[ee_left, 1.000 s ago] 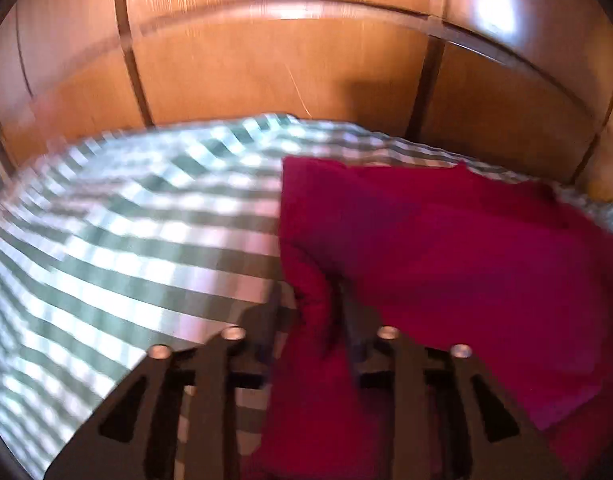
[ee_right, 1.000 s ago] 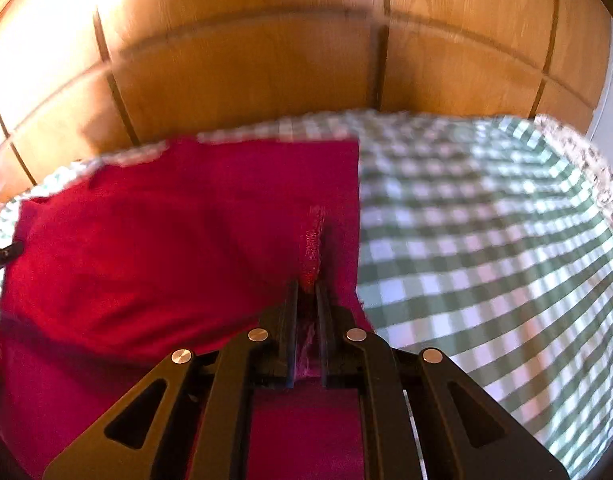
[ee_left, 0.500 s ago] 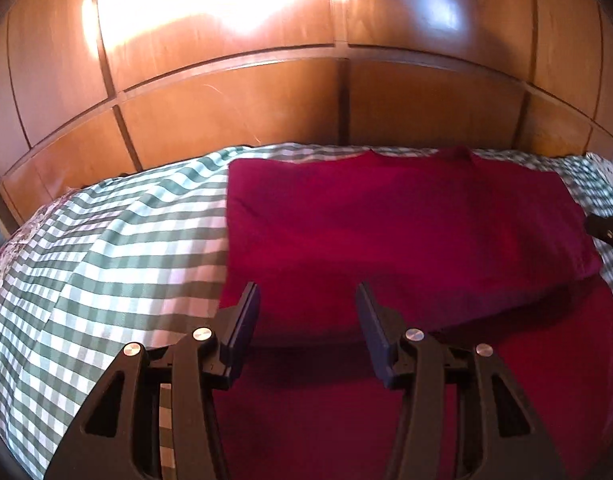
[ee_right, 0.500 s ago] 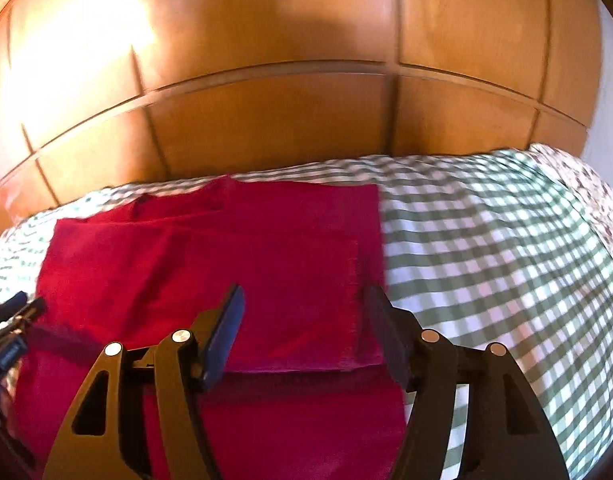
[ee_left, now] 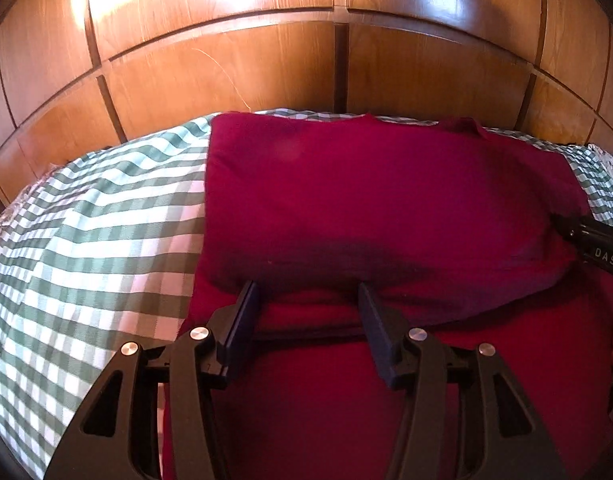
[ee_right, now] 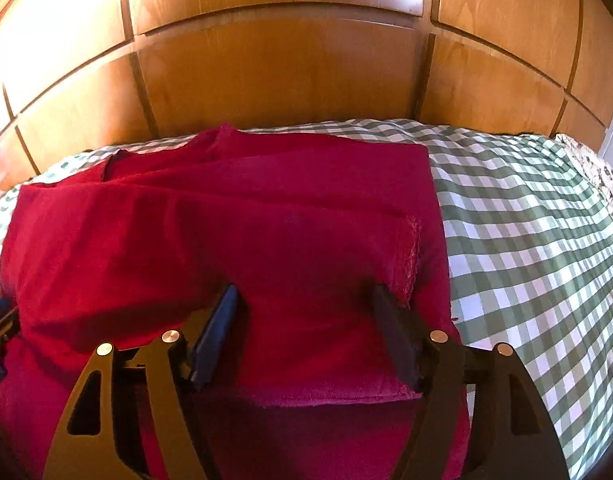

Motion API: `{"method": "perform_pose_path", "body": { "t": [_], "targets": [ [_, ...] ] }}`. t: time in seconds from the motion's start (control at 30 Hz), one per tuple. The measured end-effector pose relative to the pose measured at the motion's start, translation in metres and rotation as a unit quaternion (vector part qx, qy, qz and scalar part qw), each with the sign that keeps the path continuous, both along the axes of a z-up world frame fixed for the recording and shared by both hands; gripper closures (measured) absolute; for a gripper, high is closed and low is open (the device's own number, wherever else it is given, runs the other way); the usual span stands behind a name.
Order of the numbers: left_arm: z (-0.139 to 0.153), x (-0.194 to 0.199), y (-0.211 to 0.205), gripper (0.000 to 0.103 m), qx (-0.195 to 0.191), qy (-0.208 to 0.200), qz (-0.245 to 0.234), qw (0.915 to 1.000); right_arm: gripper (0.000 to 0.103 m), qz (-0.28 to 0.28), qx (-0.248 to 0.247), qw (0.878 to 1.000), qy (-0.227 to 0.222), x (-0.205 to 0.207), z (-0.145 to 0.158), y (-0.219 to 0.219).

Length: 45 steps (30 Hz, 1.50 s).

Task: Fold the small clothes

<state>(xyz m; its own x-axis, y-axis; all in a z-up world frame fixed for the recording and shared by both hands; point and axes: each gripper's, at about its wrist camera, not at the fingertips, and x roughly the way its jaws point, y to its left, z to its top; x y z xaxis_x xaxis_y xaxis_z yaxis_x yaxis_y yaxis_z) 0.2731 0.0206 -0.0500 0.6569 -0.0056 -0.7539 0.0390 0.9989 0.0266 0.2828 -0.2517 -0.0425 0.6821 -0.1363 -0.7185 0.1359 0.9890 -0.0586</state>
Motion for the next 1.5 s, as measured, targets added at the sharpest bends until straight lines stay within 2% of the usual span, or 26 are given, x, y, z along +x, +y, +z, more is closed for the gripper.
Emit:
{"method": "perform_pose_path", "body": {
  "t": [0.1, 0.2, 0.33, 0.87, 1.13, 1.3, 1.37, 1.4, 1.5],
  "targets": [
    [0.01, -0.017, 0.003, 0.047, -0.03, -0.004, 0.001, 0.9995, 0.033, 0.0, 0.001, 1.0, -0.001, -0.001, 0.001, 0.001],
    [0.015, -0.038, 0.008, 0.043, -0.053, -0.001, -0.001, 0.9986, 0.023, -0.006, 0.002, 1.0, -0.003, -0.008, 0.007, 0.001],
    [0.015, -0.069, 0.016, 0.043, -0.057, 0.005, -0.005, 0.9983, 0.015, -0.001, -0.003, 1.0, -0.003, -0.029, 0.014, 0.004],
    [-0.003, -0.169, 0.069, 0.043, -0.047, 0.038, 0.001, 0.9982, 0.014, -0.024, 0.022, 0.998, 0.049, -0.145, 0.004, -0.043],
    [0.0, -0.208, 0.08, 0.043, -0.061, 0.048, -0.041, 0.9961, 0.014, 0.007, 0.07, 0.995, 0.078, -0.204, -0.006, -0.041],
    [0.0, -0.236, 0.092, 0.052, -0.086, 0.073, -0.086, 0.9899, 0.014, 0.026, 0.111, 0.989, 0.097, -0.242, -0.005, -0.04],
    [-0.002, -0.245, 0.096, 0.057, -0.098, 0.087, -0.103, 0.986, 0.018, 0.034, 0.132, 0.985, 0.108, -0.26, -0.005, -0.041],
    [-0.004, -0.248, 0.098, 0.059, -0.103, 0.093, -0.106, 0.9846, 0.024, 0.039, 0.145, 0.982, 0.116, -0.269, -0.006, -0.04],
    [-0.01, -0.257, 0.099, 0.074, -0.117, 0.107, -0.118, 0.9803, 0.044, 0.046, 0.156, 0.977, 0.134, -0.285, -0.012, -0.038]
  ]
}}
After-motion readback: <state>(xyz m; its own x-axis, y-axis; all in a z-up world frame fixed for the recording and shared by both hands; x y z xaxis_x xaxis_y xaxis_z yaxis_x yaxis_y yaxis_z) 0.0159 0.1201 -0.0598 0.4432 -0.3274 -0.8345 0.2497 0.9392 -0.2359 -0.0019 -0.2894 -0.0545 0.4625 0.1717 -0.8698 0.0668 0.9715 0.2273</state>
